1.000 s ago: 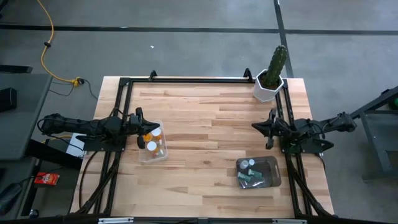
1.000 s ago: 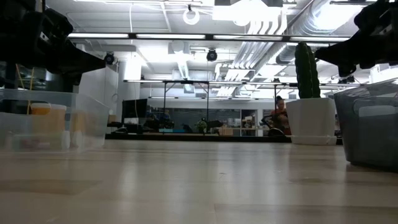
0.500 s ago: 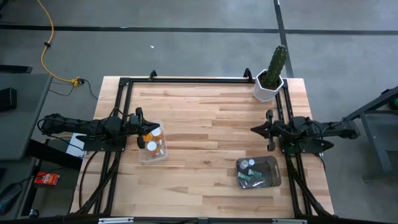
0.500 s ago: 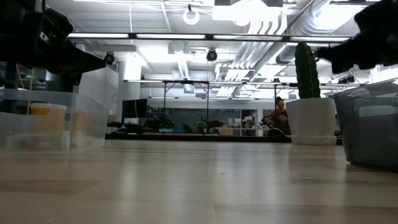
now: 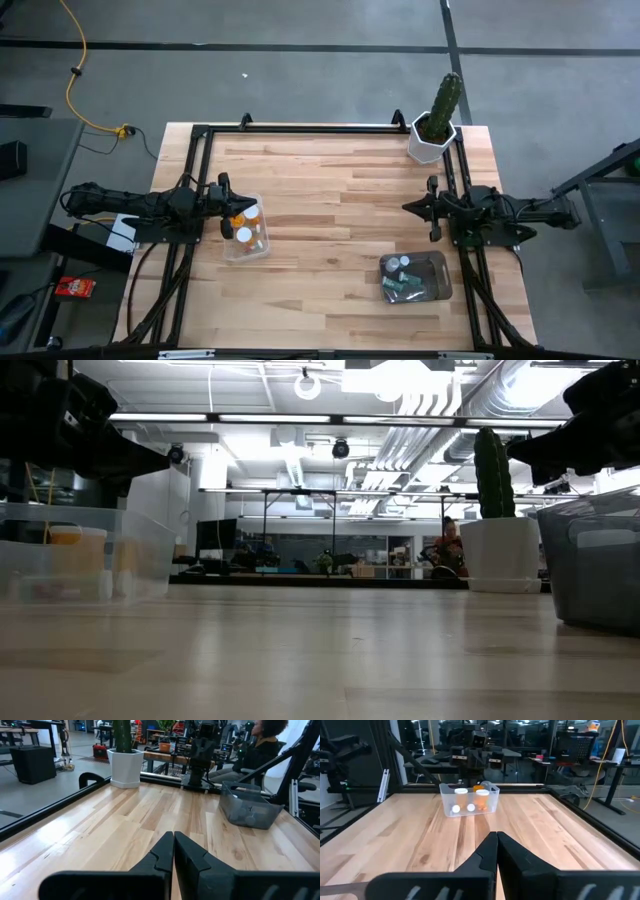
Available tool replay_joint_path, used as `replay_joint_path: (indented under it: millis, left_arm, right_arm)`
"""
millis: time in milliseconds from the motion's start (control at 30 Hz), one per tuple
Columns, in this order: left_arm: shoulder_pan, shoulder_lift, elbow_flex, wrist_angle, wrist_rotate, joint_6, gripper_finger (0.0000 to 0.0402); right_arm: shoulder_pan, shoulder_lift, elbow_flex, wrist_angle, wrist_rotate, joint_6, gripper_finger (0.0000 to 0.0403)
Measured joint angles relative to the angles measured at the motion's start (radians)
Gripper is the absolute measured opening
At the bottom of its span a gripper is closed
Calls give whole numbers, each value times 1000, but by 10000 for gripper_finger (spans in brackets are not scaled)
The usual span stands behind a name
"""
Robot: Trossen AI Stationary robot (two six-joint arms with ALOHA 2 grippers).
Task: Pick and place medicine bottles into bin by pill shape (circle, oval)
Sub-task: Return to Home Position
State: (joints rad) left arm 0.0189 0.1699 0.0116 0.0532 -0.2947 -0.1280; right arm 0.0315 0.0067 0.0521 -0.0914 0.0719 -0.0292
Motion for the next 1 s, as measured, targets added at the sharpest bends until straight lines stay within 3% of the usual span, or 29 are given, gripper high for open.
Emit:
replay_joint_path:
  millis: [500,1000]
  left_arm:
    - [0,0,0,0,0,0,3]
    - [0,0,0,0,0,0,3]
  right_arm:
    - [0,0,0,1,3,208,0]
    - [0,0,-1,1,3,233,0]
